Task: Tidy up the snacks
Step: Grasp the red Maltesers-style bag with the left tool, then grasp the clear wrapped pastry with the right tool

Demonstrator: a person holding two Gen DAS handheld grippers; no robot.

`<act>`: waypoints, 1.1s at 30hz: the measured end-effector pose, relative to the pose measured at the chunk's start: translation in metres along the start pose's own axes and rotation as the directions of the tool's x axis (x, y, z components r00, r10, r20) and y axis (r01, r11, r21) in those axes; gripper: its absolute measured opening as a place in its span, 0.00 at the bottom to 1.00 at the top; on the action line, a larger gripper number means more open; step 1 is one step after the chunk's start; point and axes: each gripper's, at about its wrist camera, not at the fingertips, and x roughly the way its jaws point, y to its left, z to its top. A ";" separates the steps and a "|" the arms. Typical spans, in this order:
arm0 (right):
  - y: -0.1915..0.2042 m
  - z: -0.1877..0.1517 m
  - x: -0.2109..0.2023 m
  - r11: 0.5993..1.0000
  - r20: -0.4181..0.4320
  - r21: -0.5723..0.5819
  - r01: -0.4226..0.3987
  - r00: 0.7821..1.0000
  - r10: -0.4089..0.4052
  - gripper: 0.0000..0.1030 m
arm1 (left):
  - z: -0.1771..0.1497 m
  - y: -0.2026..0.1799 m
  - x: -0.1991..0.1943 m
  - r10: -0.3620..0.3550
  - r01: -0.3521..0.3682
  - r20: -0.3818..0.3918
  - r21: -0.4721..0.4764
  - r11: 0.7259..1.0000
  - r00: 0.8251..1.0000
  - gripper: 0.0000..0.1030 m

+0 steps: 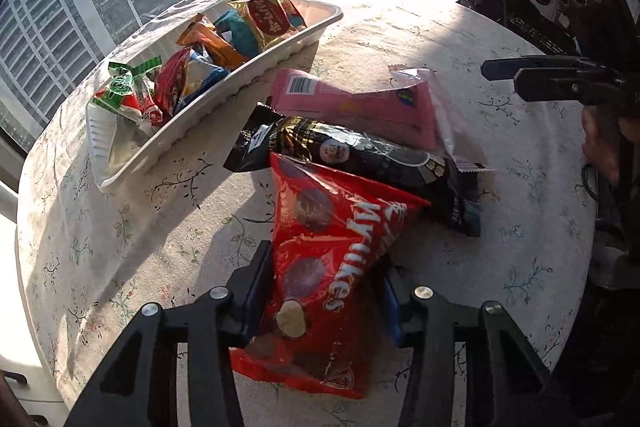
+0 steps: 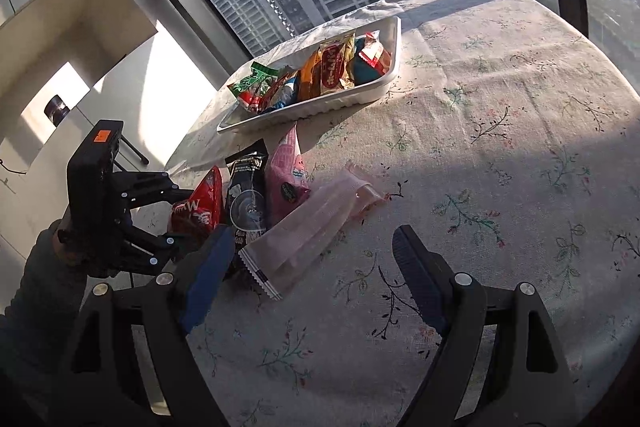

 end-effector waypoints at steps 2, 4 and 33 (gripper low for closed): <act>0.001 0.000 0.003 1.000 -0.004 -0.008 0.013 1.000 -0.013 0.78 | -0.006 -0.002 -0.004 0.012 -0.012 0.014 -0.027 1.000 1.000 0.40; 0.002 0.000 0.005 1.000 -0.007 -0.003 0.020 1.000 -0.020 0.78 | -0.013 -0.002 -0.008 0.010 -0.009 0.029 -0.046 0.999 1.000 0.39; 0.040 0.010 0.069 0.882 -0.087 -0.287 0.374 0.907 -0.413 0.63 | -0.087 -0.004 -0.062 0.001 0.133 0.324 -0.392 0.910 0.946 0.37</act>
